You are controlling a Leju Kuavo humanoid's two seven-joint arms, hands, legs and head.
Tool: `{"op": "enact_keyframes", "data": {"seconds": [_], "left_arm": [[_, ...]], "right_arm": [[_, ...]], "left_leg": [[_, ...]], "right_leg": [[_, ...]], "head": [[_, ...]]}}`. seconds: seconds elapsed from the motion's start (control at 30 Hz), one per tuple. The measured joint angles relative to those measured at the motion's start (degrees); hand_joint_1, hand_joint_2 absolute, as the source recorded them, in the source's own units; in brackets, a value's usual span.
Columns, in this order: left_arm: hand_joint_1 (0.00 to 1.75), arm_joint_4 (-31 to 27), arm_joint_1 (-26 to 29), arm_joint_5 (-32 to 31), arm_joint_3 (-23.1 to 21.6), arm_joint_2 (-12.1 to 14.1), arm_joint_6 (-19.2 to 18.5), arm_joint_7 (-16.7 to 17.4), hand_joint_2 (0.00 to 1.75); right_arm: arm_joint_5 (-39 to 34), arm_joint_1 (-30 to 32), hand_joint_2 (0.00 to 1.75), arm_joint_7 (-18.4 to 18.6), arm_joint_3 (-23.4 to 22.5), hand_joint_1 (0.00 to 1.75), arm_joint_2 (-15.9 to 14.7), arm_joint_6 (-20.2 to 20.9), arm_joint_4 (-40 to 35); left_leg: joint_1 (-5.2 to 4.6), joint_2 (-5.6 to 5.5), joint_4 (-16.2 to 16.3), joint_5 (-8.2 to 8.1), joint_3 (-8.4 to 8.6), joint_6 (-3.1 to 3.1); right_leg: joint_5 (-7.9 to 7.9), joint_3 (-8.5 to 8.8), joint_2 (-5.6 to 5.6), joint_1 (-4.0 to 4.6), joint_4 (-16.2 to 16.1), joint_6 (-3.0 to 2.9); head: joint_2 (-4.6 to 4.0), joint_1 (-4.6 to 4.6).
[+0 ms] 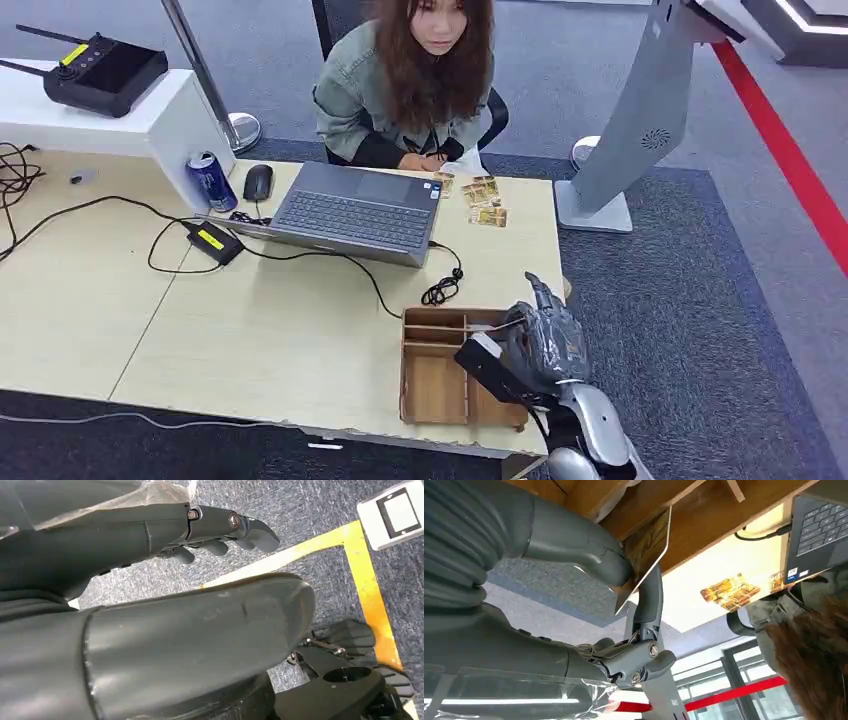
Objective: Pass the card to the sensor for recognition and then transmit it.
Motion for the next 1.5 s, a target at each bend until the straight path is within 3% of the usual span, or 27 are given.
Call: {"op": "enact_keyframes", "data": {"seconds": [0.43, 0.73, 1.5], "left_arm": [[0.0, 0.0, 0.0, -0.1, 0.0, 0.0, 0.0, -0.4, 0.0], [0.0, 0.0, 0.0, -0.6, 0.0, 0.0, 0.3, -0.5, 0.0], [0.0, 0.0, 0.0, -0.8, 1.0, 0.0, 1.0, 0.2, 0.0]], "right_arm": [[0.0, 0.0, 1.75, 0.0, -0.5, 1.61, 0.2, 0.0, 0.0], [-0.8, 0.0, 1.75, -0.4, -1.2, 1.69, 0.3, -1.2, -0.3], [-12.2, -0.3, 1.75, -3.8, -11.3, 1.75, 1.2, -4.4, -11.8]], "left_leg": [[0.0, 0.0, 0.0, 0.0, 0.0, 0.0], [0.0, 0.0, 0.0, 0.0, 0.0, 0.0], [0.0, 0.01, 0.0, 0.0, 0.01, 0.0]], "right_leg": [[0.0, 0.0, 0.0, 0.0, 0.0, 0.0], [0.0, 0.0, 0.0, 0.0, 0.0, 0.0], [0.0, 0.0, 0.0, 0.0, 0.0, 0.0]], "head": [[0.0, 0.0], [0.0, 0.0], [0.0, 0.0]]}}
